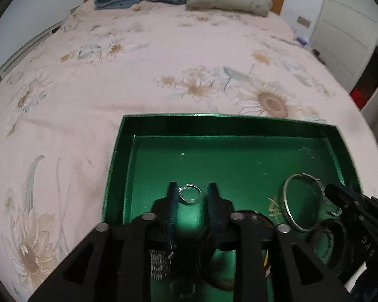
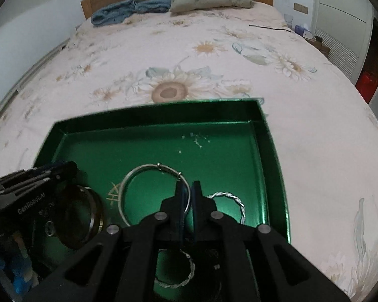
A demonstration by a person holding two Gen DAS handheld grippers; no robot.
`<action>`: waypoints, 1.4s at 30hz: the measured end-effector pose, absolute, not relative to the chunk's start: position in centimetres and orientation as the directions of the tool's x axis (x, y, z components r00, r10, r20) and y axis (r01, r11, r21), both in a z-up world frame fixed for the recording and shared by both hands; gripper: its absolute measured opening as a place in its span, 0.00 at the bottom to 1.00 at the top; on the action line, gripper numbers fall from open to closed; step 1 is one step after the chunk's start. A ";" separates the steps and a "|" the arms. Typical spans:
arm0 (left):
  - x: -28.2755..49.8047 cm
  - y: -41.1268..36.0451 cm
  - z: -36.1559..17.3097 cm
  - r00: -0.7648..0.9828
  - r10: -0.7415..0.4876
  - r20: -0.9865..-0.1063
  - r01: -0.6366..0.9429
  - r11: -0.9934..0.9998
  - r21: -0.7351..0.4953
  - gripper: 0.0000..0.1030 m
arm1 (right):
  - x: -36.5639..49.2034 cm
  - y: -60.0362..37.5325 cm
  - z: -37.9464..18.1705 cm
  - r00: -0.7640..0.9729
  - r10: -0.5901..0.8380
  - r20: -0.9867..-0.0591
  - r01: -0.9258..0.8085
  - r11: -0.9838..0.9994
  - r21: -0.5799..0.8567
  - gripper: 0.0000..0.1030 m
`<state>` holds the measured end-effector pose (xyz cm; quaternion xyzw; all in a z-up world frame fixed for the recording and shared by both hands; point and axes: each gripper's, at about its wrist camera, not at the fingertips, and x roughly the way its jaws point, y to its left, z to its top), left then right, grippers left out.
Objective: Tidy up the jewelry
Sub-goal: 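Carry the silver ring and silver bangle into the green tray and release, then withdraw both tools from the tray and move over the beaded bracelet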
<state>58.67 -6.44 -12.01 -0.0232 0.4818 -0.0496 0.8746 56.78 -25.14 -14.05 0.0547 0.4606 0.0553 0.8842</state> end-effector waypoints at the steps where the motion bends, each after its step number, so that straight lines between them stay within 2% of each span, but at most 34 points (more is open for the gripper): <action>1: 58.0 -6.2 -11.2 0.547 -0.114 -0.829 0.068 0.993 -0.092 0.38 | 56.5 -25.1 -13.5 0.578 0.154 -0.801 -0.050 0.987 0.153 0.07; 6: 53.6 -5.2 -7.1 0.617 -0.123 -0.777 0.095 0.992 -0.082 0.45 | 53.2 -25.6 -9.7 0.642 0.162 -0.749 -0.072 0.986 0.151 0.07; 8: 51.3 -4.8 -5.7 0.641 -0.127 -0.757 0.100 0.992 -0.081 0.55 | 50.5 -25.7 -7.8 0.671 0.163 -0.723 -0.086 0.986 0.142 0.08; 9: 49.8 -4.5 -5.0 0.653 -0.124 -0.747 0.100 0.992 -0.078 0.57 | 49.7 -25.7 -7.2 0.680 0.161 -0.715 -0.090 0.987 0.136 0.09; 14: 42.4 -3.3 -2.6 0.693 -0.135 -0.708 0.098 0.991 -0.094 0.63 | 42.3 -25.5 -3.3 0.740 0.147 -0.656 -0.103 0.989 0.106 0.32; 19: 35.0 -2.5 -0.8 0.735 -0.116 -0.668 0.105 0.993 -0.057 0.68 | 34.1 -25.0 -0.8 0.783 0.158 -0.602 -0.118 0.987 0.105 0.39; 25: 26.5 -1.6 0.3 0.777 -0.069 -0.626 0.079 0.997 -0.012 0.74 | 25.5 -24.4 0.1 0.803 0.147 -0.578 -0.120 0.989 0.086 0.41; 31: 19.3 -1.3 1.1 0.813 -0.034 -0.582 0.070 0.997 0.041 0.75 | 19.5 -24.6 -0.5 0.799 0.156 -0.580 -0.111 0.987 0.113 0.42; 42: 12.9 -0.5 1.5 0.840 -0.012 -0.542 0.057 0.996 0.065 0.77 | 12.8 -26.4 -0.5 0.809 0.137 -0.571 -0.066 0.987 0.144 0.42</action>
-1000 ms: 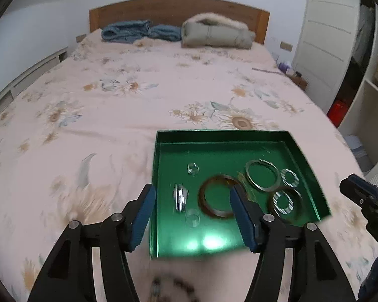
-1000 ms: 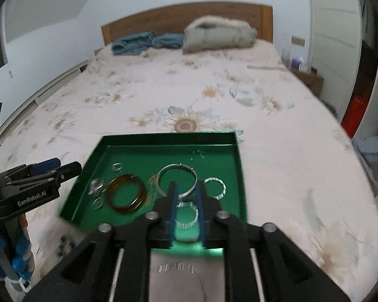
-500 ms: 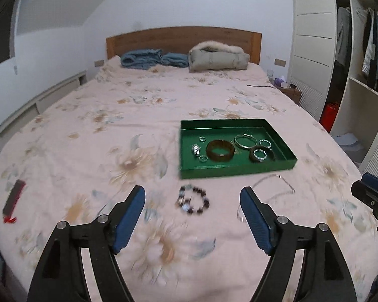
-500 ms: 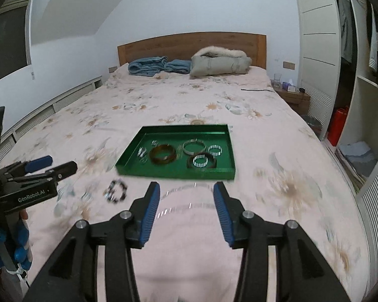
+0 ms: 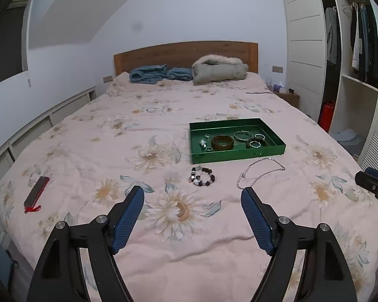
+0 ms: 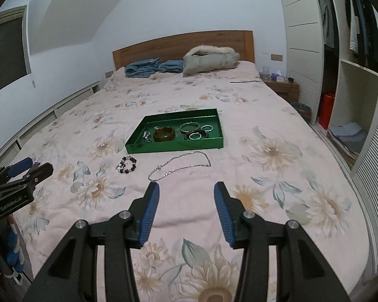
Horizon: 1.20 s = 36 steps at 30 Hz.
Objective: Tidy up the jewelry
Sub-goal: 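Withdraw both tools from the tray and move over the beaded bracelet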
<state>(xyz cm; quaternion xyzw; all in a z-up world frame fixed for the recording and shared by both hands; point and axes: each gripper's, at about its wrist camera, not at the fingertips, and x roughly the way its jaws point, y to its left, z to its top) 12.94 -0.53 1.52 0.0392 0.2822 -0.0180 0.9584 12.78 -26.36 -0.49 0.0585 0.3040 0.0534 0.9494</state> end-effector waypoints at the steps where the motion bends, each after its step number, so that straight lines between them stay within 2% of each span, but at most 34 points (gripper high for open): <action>1: 12.5 -0.4 1.5 0.843 -0.008 -0.538 0.052 0.996 0.066 0.77 | 12.5 -26.4 -0.4 0.811 0.136 -0.570 -0.064 0.988 0.144 0.42; 22: 5.5 1.4 1.9 0.881 -0.071 -0.467 0.083 0.997 0.004 0.79 | 6.7 -25.3 0.0 0.809 0.076 -0.583 -0.030 0.996 0.089 0.42; 31: 3.9 1.8 1.8 0.878 -0.070 -0.473 0.077 0.997 -0.006 0.82 | 5.1 -23.2 0.6 0.813 0.101 -0.573 -0.077 0.995 0.066 0.44; 36: 4.0 1.7 1.6 0.871 -0.068 -0.487 0.075 0.997 -0.004 0.83 | 4.5 -22.3 0.5 0.817 0.114 -0.566 -0.108 0.993 0.043 0.48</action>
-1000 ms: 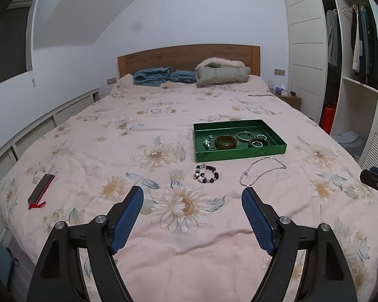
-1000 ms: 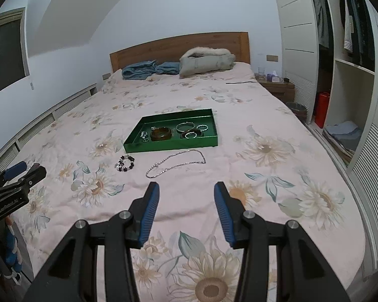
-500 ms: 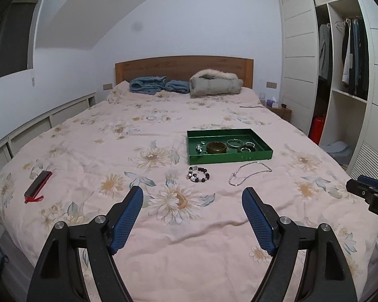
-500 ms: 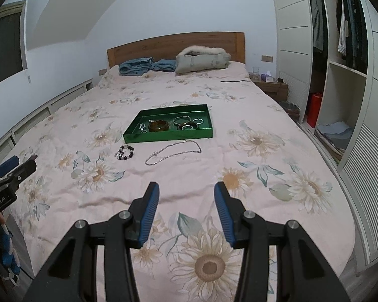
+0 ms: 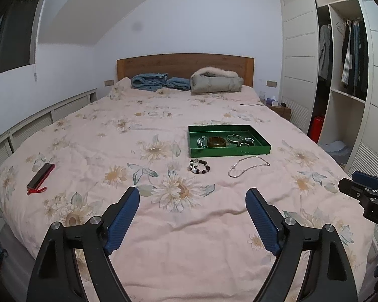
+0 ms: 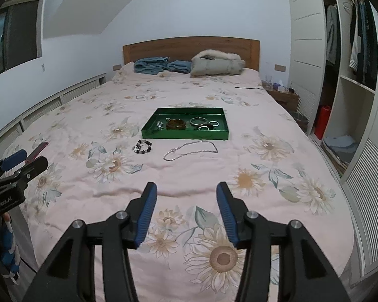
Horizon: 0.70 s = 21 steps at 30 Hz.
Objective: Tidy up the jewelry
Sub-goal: 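Withdraw both tools from the tray and move over the beaded bracelet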
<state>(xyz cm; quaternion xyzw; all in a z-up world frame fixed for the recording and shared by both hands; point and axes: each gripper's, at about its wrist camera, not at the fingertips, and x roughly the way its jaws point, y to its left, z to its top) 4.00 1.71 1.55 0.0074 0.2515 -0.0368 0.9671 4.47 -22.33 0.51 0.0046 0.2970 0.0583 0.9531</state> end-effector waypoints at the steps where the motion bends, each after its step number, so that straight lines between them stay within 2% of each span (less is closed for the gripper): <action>1: 4.0 1.7 1.5 0.869 -0.065 -0.490 0.075 0.997 0.000 0.83 | 4.4 -22.2 0.5 0.818 0.115 -0.564 -0.111 0.993 0.041 0.48; 21: 11.5 -0.4 -2.7 0.784 -0.028 -0.620 0.070 0.997 0.044 0.84 | 10.2 -24.6 -3.6 0.779 0.178 -0.601 -0.130 0.984 0.123 0.50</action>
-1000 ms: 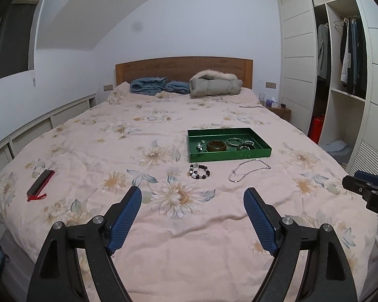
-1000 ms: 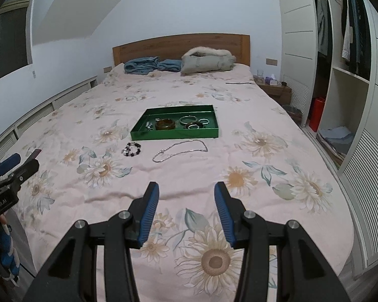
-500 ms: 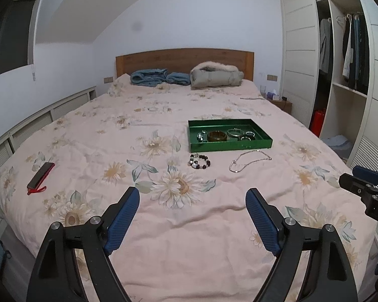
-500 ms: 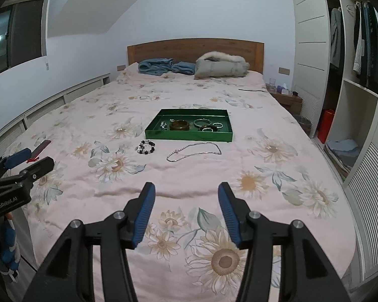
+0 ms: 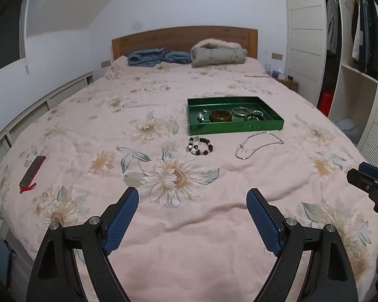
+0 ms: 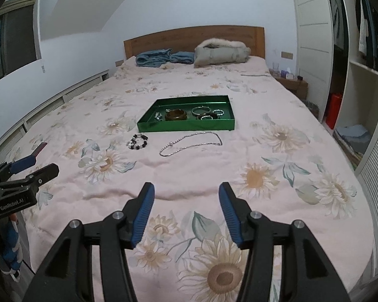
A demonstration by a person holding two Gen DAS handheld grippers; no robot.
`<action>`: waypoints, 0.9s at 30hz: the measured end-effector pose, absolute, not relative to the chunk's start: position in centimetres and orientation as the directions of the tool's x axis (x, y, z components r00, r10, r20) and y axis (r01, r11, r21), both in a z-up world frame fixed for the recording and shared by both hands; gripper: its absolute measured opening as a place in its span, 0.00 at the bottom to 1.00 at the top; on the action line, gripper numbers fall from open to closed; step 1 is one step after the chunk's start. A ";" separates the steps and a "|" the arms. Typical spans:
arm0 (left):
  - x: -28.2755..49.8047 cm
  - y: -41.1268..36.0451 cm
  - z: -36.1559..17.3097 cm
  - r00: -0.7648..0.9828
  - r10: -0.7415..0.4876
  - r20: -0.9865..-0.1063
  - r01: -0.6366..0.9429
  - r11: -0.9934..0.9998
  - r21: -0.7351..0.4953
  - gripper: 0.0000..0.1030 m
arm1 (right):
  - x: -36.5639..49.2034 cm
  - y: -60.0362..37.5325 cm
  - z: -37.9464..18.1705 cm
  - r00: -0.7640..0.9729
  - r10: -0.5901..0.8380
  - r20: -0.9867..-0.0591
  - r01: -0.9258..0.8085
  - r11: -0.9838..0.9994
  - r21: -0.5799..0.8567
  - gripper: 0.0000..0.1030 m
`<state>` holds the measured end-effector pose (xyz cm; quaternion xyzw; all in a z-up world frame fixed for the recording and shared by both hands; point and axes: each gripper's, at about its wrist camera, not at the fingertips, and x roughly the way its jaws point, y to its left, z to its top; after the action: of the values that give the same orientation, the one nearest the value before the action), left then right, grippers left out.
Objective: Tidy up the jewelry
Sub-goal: 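Withdraw both tools from the tray and move over the beaded bracelet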
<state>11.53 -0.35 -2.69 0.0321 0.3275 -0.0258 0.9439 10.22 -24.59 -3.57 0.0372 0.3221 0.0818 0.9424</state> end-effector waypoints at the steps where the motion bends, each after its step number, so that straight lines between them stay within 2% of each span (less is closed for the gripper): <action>1: 11.9 -0.4 -2.9 0.781 -0.028 -0.624 0.071 0.996 0.045 0.84 | 10.7 -24.7 -3.8 0.777 0.179 -0.603 -0.128 0.984 0.127 0.50; 27: 21.7 -2.9 -7.0 0.710 -0.027 -0.704 0.100 0.993 0.062 0.84 | 20.6 -26.8 -8.4 0.737 0.191 -0.649 -0.106 0.980 0.168 0.51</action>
<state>21.70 -2.94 -7.01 0.0475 0.3794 -0.0344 0.9234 20.59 -26.77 -8.39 0.0600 0.3538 0.0798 0.9300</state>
